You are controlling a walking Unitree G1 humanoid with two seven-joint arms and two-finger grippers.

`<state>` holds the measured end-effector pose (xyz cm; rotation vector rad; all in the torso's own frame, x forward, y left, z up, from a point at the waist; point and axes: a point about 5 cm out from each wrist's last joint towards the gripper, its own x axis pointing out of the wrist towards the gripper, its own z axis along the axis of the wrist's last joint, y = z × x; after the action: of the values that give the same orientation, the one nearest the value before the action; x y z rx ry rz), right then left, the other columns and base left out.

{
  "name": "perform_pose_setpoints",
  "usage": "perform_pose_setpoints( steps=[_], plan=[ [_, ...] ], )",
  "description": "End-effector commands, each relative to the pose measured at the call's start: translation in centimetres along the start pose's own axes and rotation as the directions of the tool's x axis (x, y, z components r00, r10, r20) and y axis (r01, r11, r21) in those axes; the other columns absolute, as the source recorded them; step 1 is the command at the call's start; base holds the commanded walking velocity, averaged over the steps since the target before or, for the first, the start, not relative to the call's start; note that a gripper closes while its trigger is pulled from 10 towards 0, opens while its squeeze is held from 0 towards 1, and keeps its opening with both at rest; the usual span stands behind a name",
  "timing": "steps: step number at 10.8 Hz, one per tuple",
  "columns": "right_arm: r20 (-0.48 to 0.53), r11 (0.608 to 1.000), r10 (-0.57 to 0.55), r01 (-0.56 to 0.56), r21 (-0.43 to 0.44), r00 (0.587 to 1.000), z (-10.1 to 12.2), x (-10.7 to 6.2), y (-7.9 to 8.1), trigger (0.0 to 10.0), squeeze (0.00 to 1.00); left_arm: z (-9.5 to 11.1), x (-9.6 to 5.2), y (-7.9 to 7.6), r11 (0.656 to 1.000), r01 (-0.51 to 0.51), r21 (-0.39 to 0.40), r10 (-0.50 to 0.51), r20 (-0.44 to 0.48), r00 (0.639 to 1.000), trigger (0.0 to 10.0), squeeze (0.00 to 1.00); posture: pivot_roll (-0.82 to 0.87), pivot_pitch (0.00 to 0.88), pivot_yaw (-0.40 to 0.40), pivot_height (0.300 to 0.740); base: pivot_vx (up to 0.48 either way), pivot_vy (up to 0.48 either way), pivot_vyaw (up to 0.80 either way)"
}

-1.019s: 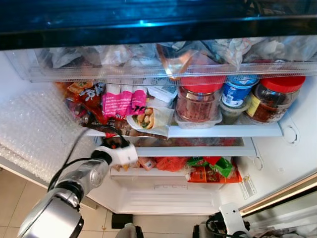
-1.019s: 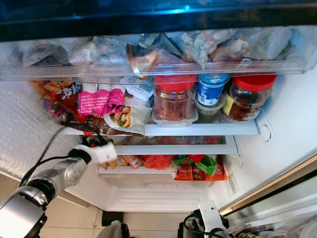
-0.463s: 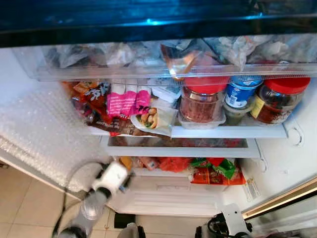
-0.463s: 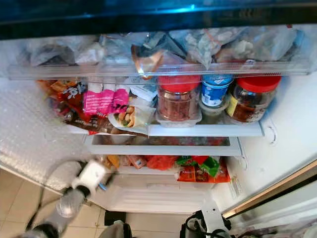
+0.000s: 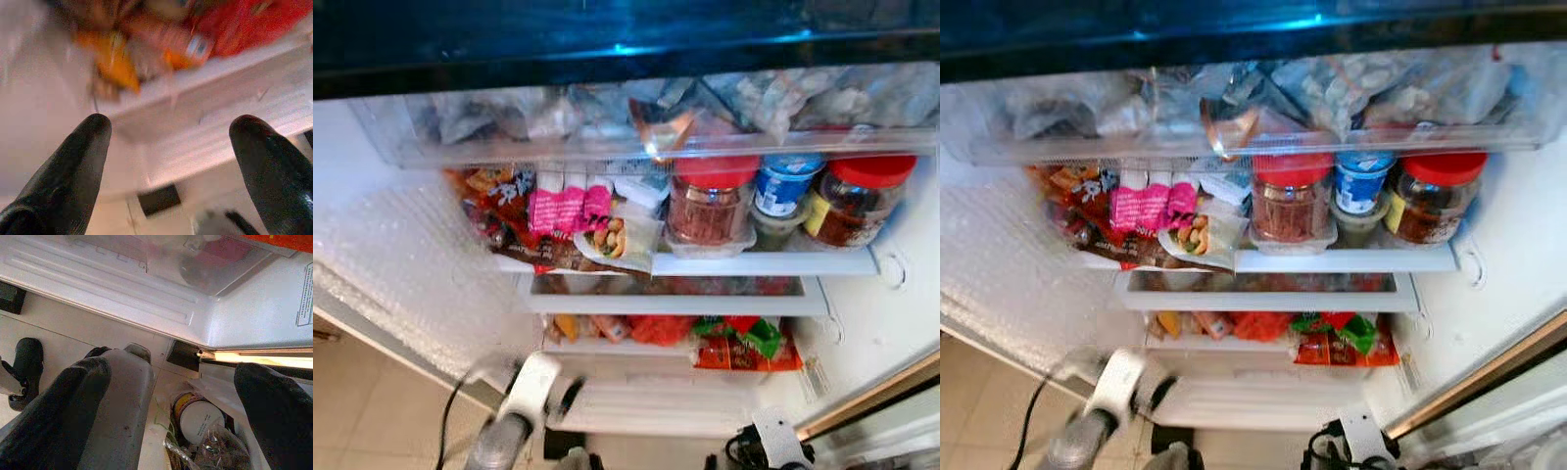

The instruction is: Restocking fridge

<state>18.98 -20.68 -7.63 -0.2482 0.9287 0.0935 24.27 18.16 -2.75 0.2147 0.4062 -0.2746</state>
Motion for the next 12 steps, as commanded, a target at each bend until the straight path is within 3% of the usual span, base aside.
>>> perform_pose_setpoints(
  steps=[1,3,5,8,12],
  plan=[
    [-0.076,1.000,0.008,-0.008,0.000,0.997,-2.0,-0.3,0.3,10.0,0.00,-2.2,-1.0,0.6,0.991,-0.091,-0.093,0.080,-0.111,0.991,10.0,0.00,-0.11,0.068,0.082,0.663,0.000,0.000,0.00],
    [-0.083,1.000,0.007,-0.006,0.005,0.997,-2.2,-0.4,0.3,10.0,0.00,-5.1,-2.8,1.1,0.960,-0.235,-0.150,0.187,-0.279,0.942,10.0,0.00,-0.09,0.029,0.074,0.663,0.000,0.000,0.00],
    [-0.089,1.000,0.010,-0.009,0.011,0.996,-2.5,-0.4,0.4,10.0,0.00,-8.8,-5.7,1.0,0.918,-0.346,-0.194,0.224,-0.466,0.856,10.0,0.00,-0.10,0.010,0.057,0.663,0.000,0.137,0.00],
    [-0.097,1.000,0.016,-0.015,0.006,0.995,-2.8,-0.5,0.5,10.0,0.00,-9.8,-6.8,1.4,0.892,-0.408,-0.195,0.260,-0.517,0.815,10.0,0.00,-0.08,0.000,0.051,0.663,0.000,0.425,0.00],
    [-0.095,0.999,0.033,-0.031,0.024,0.995,-2.9,-0.5,1.1,10.0,0.00,-9.9,-6.9,1.5,0.893,-0.411,-0.187,0.260,-0.530,0.807,10.0,0.00,-0.08,0.000,0.069,0.663,0.000,0.424,0.00]
  ],
)
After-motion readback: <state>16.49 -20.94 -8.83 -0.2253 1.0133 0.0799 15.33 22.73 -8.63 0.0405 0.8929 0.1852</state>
